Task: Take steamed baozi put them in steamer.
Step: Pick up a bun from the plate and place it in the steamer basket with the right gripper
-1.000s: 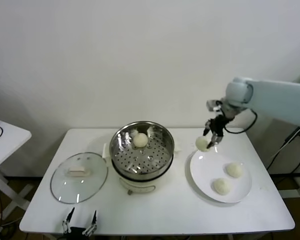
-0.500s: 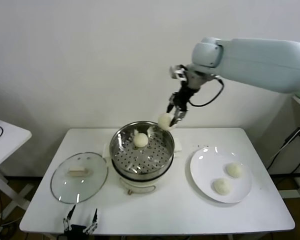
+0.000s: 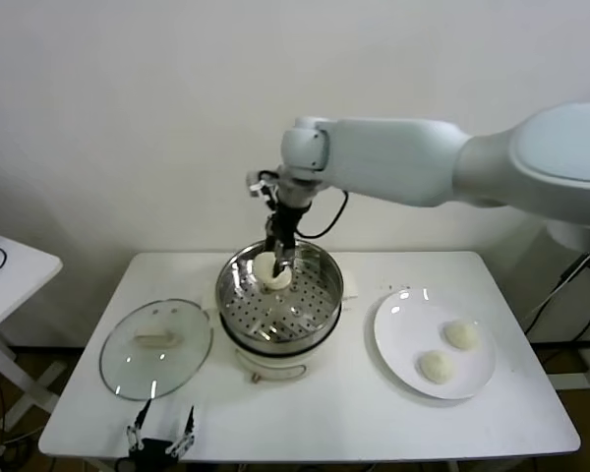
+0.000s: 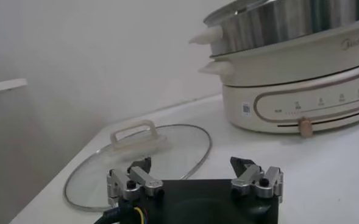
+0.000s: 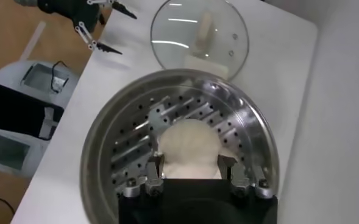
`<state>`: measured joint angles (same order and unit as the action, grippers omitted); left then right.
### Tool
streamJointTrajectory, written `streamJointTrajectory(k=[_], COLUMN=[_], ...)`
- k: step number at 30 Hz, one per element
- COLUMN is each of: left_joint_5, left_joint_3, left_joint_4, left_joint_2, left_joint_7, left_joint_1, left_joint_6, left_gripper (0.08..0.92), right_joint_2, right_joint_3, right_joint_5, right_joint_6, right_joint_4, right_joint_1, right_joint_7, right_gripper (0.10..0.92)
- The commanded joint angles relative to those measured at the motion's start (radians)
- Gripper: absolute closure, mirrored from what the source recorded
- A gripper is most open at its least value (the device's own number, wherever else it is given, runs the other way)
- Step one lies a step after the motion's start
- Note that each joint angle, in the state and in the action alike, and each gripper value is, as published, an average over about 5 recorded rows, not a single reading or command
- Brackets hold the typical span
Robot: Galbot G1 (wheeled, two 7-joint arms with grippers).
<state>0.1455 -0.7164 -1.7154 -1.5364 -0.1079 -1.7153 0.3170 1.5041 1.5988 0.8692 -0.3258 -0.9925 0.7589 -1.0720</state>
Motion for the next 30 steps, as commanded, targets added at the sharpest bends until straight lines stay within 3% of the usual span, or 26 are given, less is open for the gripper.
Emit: streamJointTrajectory(k=[1, 22, 25, 30], left_joint_5=[-0.001, 0.004, 0.005, 0.008], left_joint_3=[0.000, -0.003, -0.003, -0.003], left_joint_4=[0.009, 0.034, 0.035, 0.030], left_joint_2=[-0.001, 0.001, 0.002, 0.002], left_joint_7=[-0.001, 0.001, 0.001, 0.001], left_joint_1=[0.005, 0.025, 0.023, 0.019], left_joint_6=[0.000, -0.008, -0.007, -0.009], left_gripper=[0.177, 0.177, 0.177, 0.177], right_joint_2=[0.103, 0.120, 0.110, 0.063], right_joint_3=[-0.034, -0.102, -0.124, -0.103], right_joint_5=[-0.094, -0.246, -0.233, -0.143], right_joint_6=[0.000, 0.039, 0.045, 0.066], right_joint_4=[0.128, 0.236, 0.227, 0.159], right_joint_1=[-0.160, -0.253, -0.240, -0.134], right_joint_7=[-0.002, -0.001, -0.004, -0.045], right_gripper=[0.415, 0.414, 0.388, 0.260])
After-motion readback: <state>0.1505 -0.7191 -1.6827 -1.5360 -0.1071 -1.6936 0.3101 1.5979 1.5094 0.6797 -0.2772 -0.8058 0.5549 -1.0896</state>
